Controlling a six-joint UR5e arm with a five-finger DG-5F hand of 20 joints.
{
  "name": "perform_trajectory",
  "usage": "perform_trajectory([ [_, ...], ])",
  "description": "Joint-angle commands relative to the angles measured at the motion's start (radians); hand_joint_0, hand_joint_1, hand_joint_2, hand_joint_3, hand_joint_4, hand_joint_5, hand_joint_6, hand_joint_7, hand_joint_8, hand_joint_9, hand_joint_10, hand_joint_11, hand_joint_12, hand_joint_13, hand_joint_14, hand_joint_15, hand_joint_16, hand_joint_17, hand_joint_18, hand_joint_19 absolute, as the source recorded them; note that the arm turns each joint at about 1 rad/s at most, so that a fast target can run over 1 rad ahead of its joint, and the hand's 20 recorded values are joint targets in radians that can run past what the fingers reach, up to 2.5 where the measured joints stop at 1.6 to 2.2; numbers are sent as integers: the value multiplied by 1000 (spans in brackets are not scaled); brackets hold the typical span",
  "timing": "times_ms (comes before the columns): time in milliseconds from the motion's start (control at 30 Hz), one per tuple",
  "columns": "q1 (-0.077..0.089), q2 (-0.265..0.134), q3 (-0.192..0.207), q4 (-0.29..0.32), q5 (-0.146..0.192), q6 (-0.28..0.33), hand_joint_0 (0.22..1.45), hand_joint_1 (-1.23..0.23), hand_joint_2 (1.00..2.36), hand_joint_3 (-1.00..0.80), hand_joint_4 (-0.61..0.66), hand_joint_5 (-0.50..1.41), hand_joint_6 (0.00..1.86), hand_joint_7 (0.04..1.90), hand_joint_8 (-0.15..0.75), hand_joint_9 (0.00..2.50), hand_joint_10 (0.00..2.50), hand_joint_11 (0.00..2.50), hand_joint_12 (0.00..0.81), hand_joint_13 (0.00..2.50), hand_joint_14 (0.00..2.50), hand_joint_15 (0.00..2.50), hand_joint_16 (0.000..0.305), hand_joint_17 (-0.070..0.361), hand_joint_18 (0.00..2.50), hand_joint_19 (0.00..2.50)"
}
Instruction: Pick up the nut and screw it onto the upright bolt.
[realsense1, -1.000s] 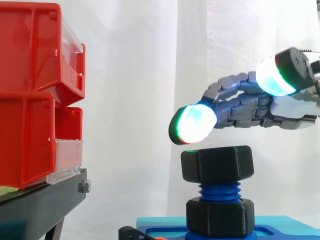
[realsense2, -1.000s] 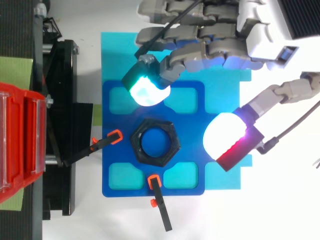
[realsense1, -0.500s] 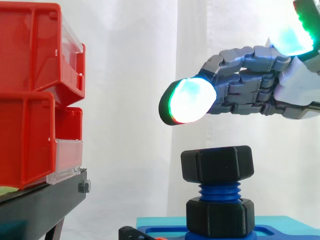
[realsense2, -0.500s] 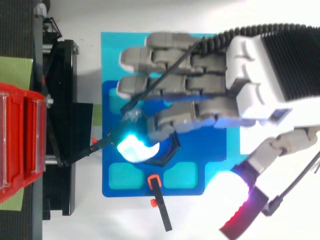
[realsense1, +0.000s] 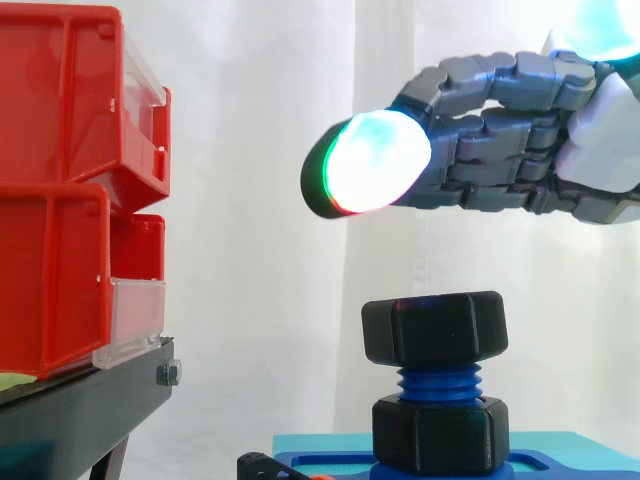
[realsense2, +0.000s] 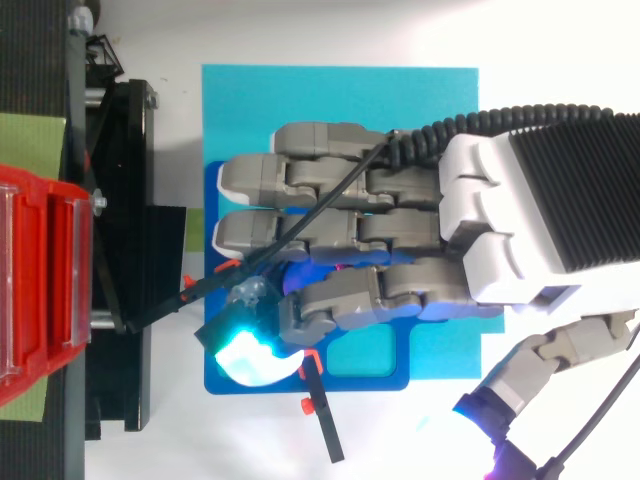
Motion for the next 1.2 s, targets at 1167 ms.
perform_trajectory([
  [1167,-39,-94,129,-193,-18,57,451,-130,1000,-500,141,-202,501,663,205,132,0,0,306,0,0,0,39,88,0,0],
])
